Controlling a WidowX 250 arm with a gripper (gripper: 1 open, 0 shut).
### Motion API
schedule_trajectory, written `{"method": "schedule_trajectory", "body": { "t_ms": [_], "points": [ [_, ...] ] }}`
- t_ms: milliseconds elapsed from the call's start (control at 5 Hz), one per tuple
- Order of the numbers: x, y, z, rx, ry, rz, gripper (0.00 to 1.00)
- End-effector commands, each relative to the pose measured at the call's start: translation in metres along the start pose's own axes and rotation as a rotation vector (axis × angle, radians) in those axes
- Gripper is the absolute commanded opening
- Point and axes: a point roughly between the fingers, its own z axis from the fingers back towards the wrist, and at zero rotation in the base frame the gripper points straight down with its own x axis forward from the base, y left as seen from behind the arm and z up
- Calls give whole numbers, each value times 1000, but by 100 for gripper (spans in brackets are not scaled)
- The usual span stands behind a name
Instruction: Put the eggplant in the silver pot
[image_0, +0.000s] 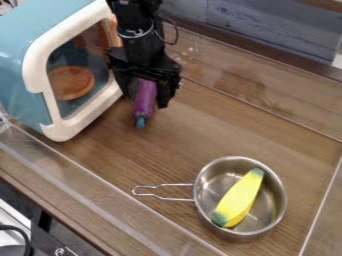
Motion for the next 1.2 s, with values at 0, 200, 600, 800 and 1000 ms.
{"method": "schedule_trajectory", "body": {
  "t_ms": [0,200,600,800,1000],
  "points": [
    [16,12,-1,14,-45,-5,100],
    [24,3,-6,13,-33,3,100],
    [31,-9,-13,-4,-6,-28,100],
    [31,-10,-17,-14,10,-63,100],
    [29,-5,-11,-31,25,-118,100]
  ]
}}
